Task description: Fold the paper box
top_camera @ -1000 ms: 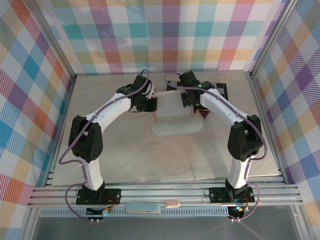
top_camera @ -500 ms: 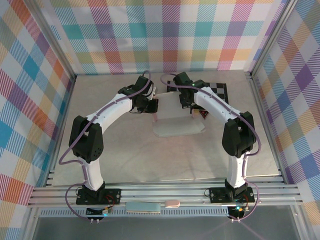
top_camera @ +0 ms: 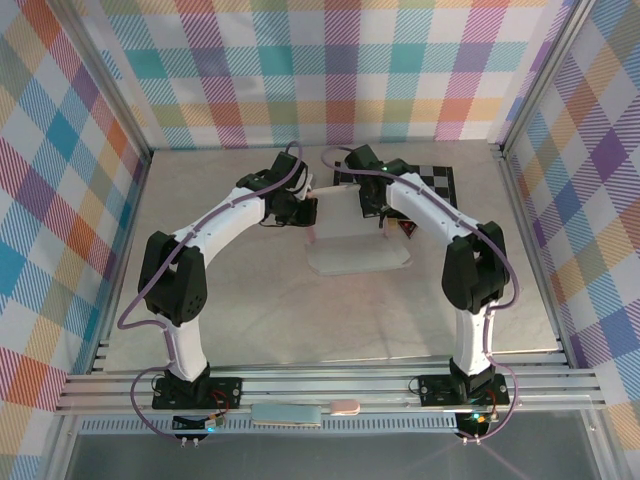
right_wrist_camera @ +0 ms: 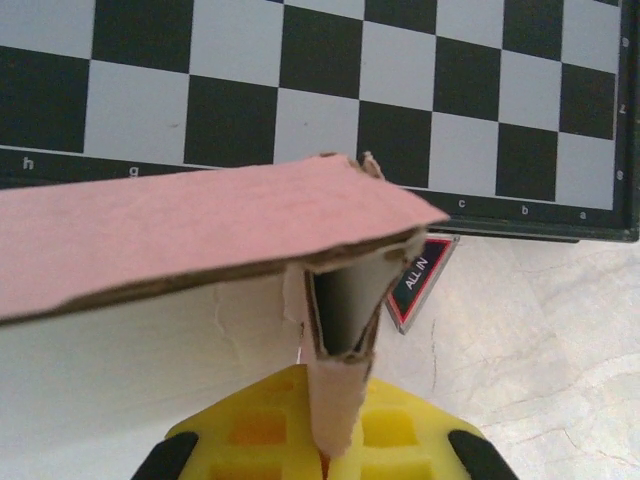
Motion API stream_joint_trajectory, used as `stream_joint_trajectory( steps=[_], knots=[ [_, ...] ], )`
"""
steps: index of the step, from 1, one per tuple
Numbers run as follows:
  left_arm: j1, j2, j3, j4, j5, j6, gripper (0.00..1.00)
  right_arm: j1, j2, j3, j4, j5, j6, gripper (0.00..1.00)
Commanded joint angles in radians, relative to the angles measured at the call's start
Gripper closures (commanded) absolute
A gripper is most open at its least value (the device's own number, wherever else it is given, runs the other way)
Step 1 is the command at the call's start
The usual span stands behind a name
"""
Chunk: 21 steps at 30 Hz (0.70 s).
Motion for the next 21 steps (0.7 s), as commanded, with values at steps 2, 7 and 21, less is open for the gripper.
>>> stream_joint_trajectory(
  steps=[2,7,21],
  knots=[
    [-0.011,-0.038,0.037,0.010,0.010,-0.008,1.00,0.008,0.057,0.064,-0.159,0.138,0.102,1.00],
    [-0.014,-0.035,0.041,0.011,-0.006,-0.019,1.00,0.028,0.099,0.122,-0.257,0.241,0.198,1.00],
    [-0.014,-0.005,-0.044,0.057,-0.105,-0.082,1.00,0.055,0.072,0.065,-0.219,0.075,0.234,1.00]
  ],
)
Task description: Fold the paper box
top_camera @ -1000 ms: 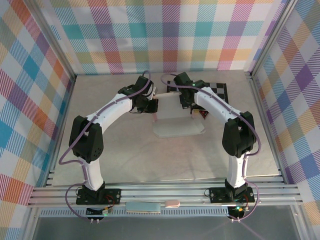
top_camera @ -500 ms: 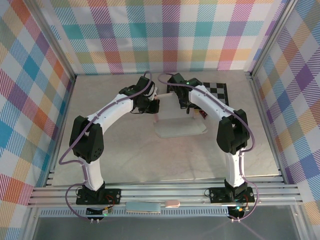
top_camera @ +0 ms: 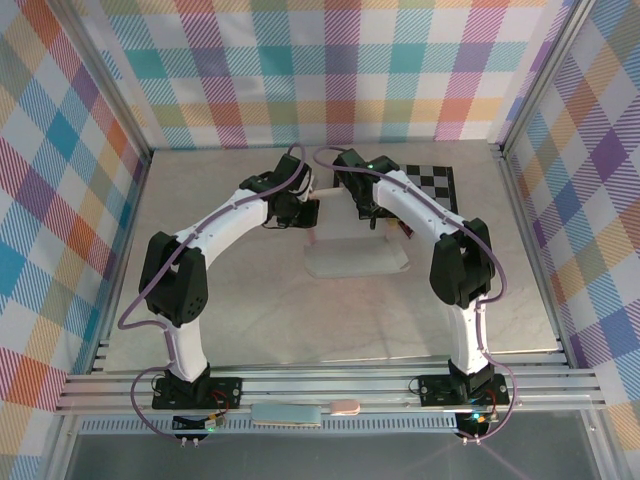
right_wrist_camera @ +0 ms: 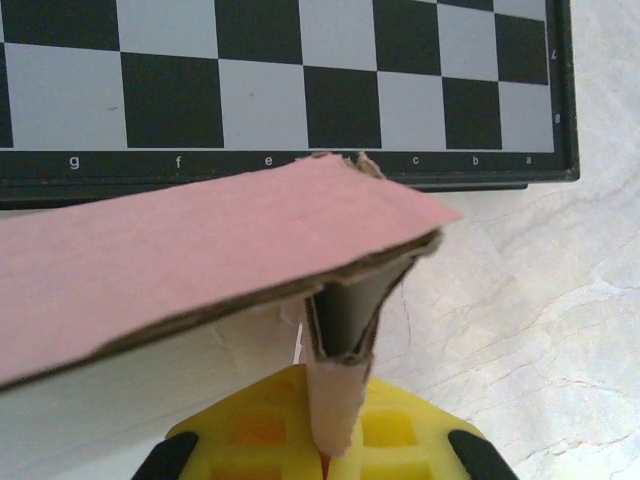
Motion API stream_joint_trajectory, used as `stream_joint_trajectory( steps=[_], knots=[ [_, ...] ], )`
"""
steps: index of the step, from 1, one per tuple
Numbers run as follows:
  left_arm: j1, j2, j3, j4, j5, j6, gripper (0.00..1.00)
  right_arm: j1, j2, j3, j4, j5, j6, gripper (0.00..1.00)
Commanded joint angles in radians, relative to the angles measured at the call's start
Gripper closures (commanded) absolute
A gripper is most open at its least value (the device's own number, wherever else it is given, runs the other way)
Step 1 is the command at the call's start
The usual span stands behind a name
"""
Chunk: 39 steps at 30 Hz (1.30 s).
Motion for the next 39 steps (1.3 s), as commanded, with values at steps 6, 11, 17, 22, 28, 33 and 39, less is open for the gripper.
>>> stream_joint_trajectory(
  steps=[6,11,17,22,28,33,39],
  knots=[
    [-0.002,0.024,-0.152,0.166,-0.098,-0.075,1.00,0.055,-0.031,-0.153,-0.027,0.021,0.203,1.00],
    [-0.002,0.067,-0.245,0.266,-0.098,-0.090,0.98,0.093,0.035,-0.135,-0.074,0.044,0.288,1.00],
    [0.006,0.077,-0.284,0.306,-0.103,-0.081,0.90,0.093,0.080,-0.122,-0.086,0.044,0.270,1.00],
    [0.015,0.063,-0.308,0.332,-0.086,-0.061,0.84,0.092,0.092,-0.112,-0.073,0.036,0.244,1.00],
    [0.025,0.050,-0.314,0.338,-0.087,-0.041,0.86,0.092,0.097,-0.096,-0.072,0.035,0.231,1.00],
    [0.029,0.053,-0.290,0.317,-0.106,-0.024,0.97,0.092,0.091,-0.100,-0.074,0.035,0.235,1.00],
    [0.023,0.065,-0.290,0.285,-0.166,-0.046,1.00,0.093,0.089,-0.092,-0.081,0.035,0.244,1.00]
  ],
)
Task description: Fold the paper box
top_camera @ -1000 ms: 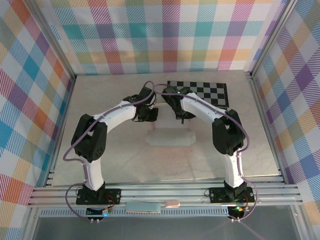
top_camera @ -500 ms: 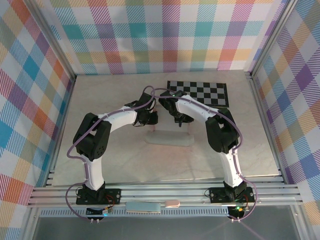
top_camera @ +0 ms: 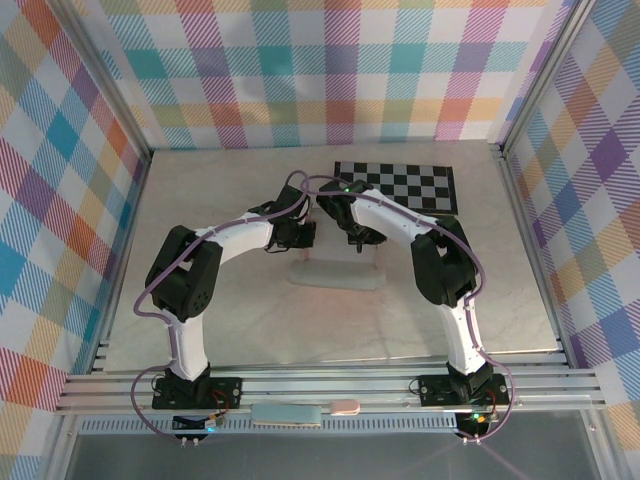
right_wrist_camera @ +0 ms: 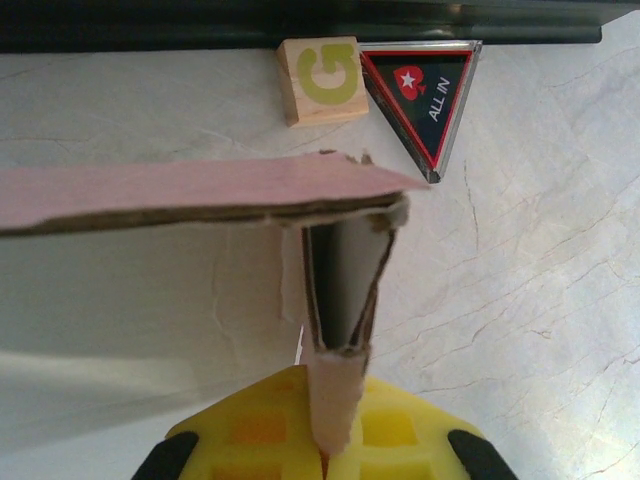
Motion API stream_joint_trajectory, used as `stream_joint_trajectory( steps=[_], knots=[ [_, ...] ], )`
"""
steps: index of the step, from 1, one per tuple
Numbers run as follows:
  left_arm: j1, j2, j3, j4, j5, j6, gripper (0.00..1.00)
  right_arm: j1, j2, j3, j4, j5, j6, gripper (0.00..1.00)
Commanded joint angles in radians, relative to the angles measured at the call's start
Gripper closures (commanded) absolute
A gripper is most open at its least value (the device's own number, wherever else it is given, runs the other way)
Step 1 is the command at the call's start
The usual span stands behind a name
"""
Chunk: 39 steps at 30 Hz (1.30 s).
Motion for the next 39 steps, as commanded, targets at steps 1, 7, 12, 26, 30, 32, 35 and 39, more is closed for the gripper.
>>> stream_joint_trajectory(
  steps=[1,7,12,26,30,32,35,39],
  knots=[
    [0.011,0.014,0.002,-0.080,-0.126,-0.016,1.00,-0.003,0.011,0.025,-0.061,0.021,0.006,1.00],
    [-0.029,-0.001,-0.030,-0.110,-0.270,-0.089,0.88,0.002,0.027,0.038,-0.084,0.019,0.032,1.00],
    [-0.029,0.000,-0.045,-0.096,-0.270,-0.099,0.88,0.005,0.032,0.039,-0.078,0.016,0.025,1.00],
    [-0.031,0.021,-0.006,-0.161,-0.386,-0.085,1.00,0.005,0.038,0.043,-0.084,0.012,0.024,1.00],
    [-0.032,0.025,-0.011,-0.168,-0.391,-0.090,0.98,0.005,0.041,0.045,-0.085,0.010,0.022,1.00],
    [-0.032,0.028,-0.009,-0.175,-0.399,-0.090,0.91,0.005,0.045,0.050,-0.086,0.007,0.022,1.00],
    [-0.032,0.027,-0.011,-0.164,-0.389,-0.081,0.91,0.005,0.048,0.055,-0.083,0.004,0.020,1.00],
    [-0.034,0.028,-0.009,-0.171,-0.397,-0.078,1.00,0.005,0.054,0.065,-0.090,0.004,0.021,1.00]
  ],
)
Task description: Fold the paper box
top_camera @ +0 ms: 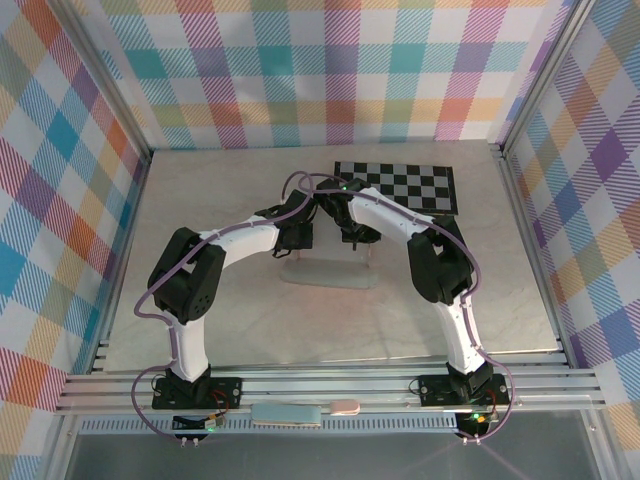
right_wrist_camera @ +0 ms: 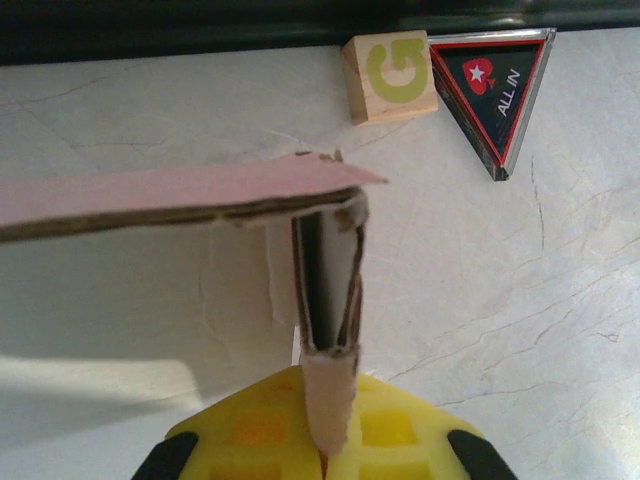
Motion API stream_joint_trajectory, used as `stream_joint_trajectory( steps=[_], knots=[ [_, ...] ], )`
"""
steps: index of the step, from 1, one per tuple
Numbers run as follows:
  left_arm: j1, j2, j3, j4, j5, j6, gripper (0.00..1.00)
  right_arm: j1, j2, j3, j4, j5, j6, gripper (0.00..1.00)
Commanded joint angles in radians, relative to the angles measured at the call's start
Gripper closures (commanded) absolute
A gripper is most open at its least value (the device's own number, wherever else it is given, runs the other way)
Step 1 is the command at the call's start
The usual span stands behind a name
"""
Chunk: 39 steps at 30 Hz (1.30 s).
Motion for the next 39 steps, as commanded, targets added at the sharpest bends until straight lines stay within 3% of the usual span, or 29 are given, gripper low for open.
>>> stream_joint_trajectory(
  steps=[1,6,9,13,18,28,33,39],
  knots=[
    [0.017,0.032,-0.011,-0.120,-0.125,0.007,1.00,0.004,0.018,0.015,-0.109,0.067,0.011,1.00],
    [0.001,0.027,-0.007,-0.137,-0.166,0.011,1.00,0.006,0.018,0.015,-0.109,0.062,0.014,1.00],
    [-0.001,0.028,-0.010,-0.126,-0.116,0.003,1.00,0.006,0.015,0.015,-0.105,0.059,0.013,1.00],
    [0.001,-0.026,-0.053,-0.039,-0.027,-0.012,0.71,0.007,-0.005,-0.015,-0.079,0.056,0.009,1.00],
    [0.024,-0.082,-0.050,0.004,0.073,-0.014,0.61,0.007,-0.020,-0.039,-0.066,0.053,0.007,1.00],
    [0.081,-0.069,-0.022,0.088,0.279,0.029,0.62,0.007,-0.020,-0.044,-0.055,0.045,-0.006,1.00],
    [0.084,-0.055,-0.004,0.081,0.283,0.036,0.64,0.007,-0.021,-0.042,-0.053,0.044,-0.009,1.00],
    [0.083,-0.021,0.027,0.027,0.268,0.054,0.75,0.007,-0.015,-0.036,-0.057,0.044,-0.007,1.00]
  ],
)
